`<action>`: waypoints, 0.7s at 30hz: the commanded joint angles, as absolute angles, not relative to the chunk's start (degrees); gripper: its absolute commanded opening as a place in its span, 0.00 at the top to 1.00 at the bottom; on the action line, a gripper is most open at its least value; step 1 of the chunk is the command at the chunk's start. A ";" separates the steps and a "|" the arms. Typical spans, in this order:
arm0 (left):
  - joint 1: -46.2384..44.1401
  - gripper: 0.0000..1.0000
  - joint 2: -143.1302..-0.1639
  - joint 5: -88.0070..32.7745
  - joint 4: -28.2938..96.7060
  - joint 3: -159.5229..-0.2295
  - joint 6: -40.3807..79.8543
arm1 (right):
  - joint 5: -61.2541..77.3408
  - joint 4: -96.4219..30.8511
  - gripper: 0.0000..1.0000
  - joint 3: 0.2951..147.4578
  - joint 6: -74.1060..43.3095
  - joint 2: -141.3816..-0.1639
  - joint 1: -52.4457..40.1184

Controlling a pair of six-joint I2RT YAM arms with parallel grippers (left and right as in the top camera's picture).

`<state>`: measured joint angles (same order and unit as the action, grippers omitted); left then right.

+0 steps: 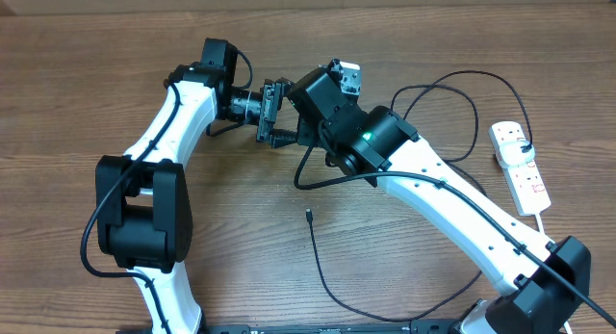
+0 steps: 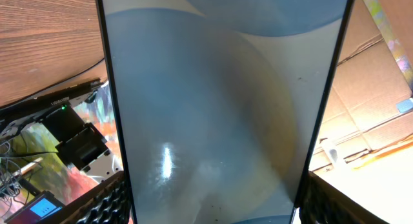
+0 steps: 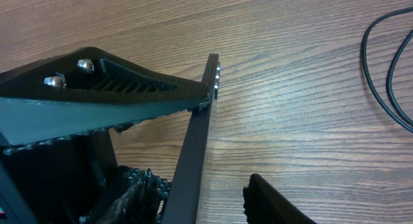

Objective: Plug charger to phone and switch on socket
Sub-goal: 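Close the right gripper on the phone's side edge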

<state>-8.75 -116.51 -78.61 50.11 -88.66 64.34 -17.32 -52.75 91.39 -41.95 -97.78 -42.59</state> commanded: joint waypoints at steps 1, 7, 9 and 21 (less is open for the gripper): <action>-8.82 0.29 -116.55 -80.55 50.04 -90.17 62.76 | -17.26 -52.49 0.57 92.66 -41.82 -97.76 -42.74; -8.82 0.29 -116.55 -80.60 50.06 -90.17 61.69 | -17.28 -52.10 0.62 92.66 -41.82 -97.76 -42.74; -8.82 0.29 -116.55 -80.60 50.06 -90.17 61.71 | -17.28 -52.07 0.64 92.66 -41.82 -97.76 -42.74; -8.82 0.28 -116.55 -80.62 50.04 -90.17 61.67 | -16.23 -52.07 0.65 92.66 -42.02 -97.76 -42.74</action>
<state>-8.75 -116.51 -78.61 50.11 -88.66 62.83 -16.40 -52.45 91.39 -41.98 -97.78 -42.57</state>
